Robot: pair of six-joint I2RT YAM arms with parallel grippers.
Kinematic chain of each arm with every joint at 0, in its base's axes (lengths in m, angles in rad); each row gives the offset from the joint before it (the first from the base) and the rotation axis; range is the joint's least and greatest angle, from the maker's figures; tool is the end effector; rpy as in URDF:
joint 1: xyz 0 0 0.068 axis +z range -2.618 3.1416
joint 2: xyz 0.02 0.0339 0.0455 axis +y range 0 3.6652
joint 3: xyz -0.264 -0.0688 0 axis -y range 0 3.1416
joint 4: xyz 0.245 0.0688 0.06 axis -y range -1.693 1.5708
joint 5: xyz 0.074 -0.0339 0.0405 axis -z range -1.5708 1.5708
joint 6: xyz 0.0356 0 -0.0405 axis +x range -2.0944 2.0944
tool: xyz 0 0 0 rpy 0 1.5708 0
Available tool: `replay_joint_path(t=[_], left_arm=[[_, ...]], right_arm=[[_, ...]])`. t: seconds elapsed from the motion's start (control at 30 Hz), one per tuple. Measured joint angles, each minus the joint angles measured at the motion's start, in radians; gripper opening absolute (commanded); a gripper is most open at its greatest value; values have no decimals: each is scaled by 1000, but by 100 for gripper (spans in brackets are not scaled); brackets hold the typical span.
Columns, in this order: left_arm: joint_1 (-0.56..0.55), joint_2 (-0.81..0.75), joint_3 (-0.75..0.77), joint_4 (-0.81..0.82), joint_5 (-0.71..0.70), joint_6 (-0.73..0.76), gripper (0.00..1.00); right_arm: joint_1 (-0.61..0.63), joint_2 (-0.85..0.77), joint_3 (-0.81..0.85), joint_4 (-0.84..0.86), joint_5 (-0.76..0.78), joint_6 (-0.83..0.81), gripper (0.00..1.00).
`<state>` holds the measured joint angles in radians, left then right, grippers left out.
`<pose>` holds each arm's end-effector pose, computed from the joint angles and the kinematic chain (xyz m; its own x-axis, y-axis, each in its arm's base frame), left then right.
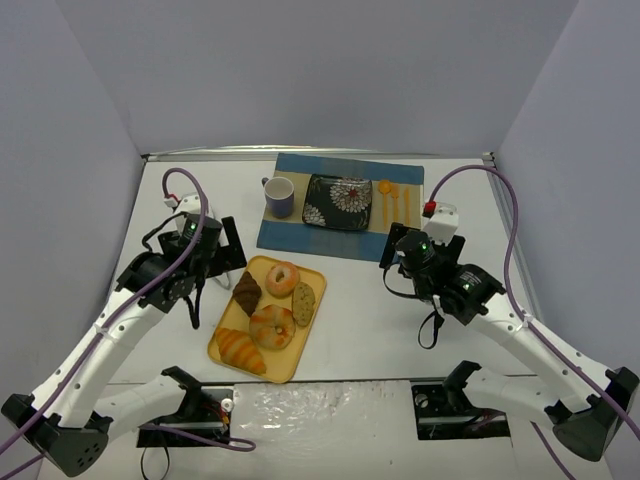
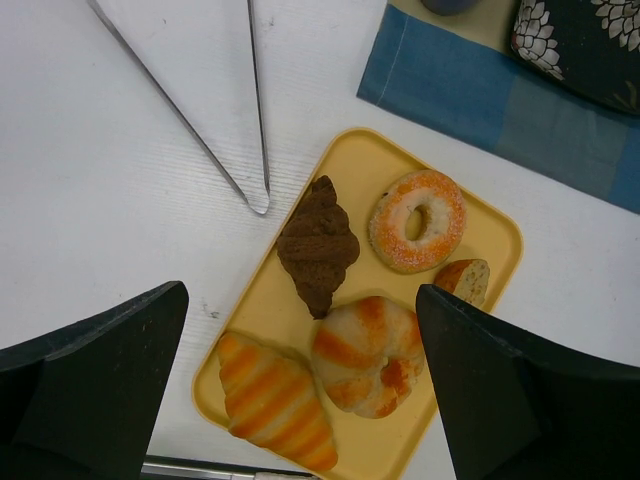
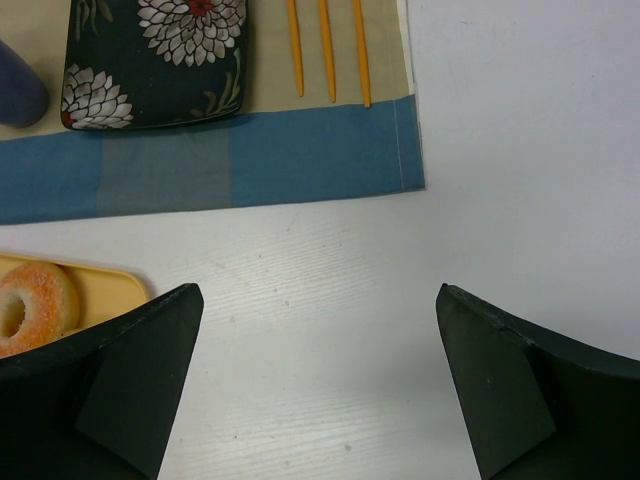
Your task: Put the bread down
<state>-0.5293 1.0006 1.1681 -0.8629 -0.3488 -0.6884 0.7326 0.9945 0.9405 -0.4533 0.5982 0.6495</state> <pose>0.1715 -0.0862 0.3669 -0.5846 -0.3497 -0.7321 -0.1598 0.9343 -0.3187 0.1728 0.1285 0.3313 -0.4006 0.3119 -0.8616 0.0697 0.9479 0.3107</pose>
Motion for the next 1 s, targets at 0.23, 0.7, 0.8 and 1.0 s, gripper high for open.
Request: replay_joint_path(t=[0.23, 0.7, 0.8, 1.0], left_arm=[[0, -27, 2, -20, -8, -4, 97], [107, 159, 66, -82, -69, -53, 97], [203, 242, 63, -59, -30, -54, 97], [363, 431, 129, 15, 48, -53, 97]], right_arm=[[0, -2, 0, 0, 1, -3, 100], [0, -31, -2, -12, -2, 4, 100], [0, -50, -16, -14, -10, 7, 100], [0, -103, -33, -26, -37, 13, 100]])
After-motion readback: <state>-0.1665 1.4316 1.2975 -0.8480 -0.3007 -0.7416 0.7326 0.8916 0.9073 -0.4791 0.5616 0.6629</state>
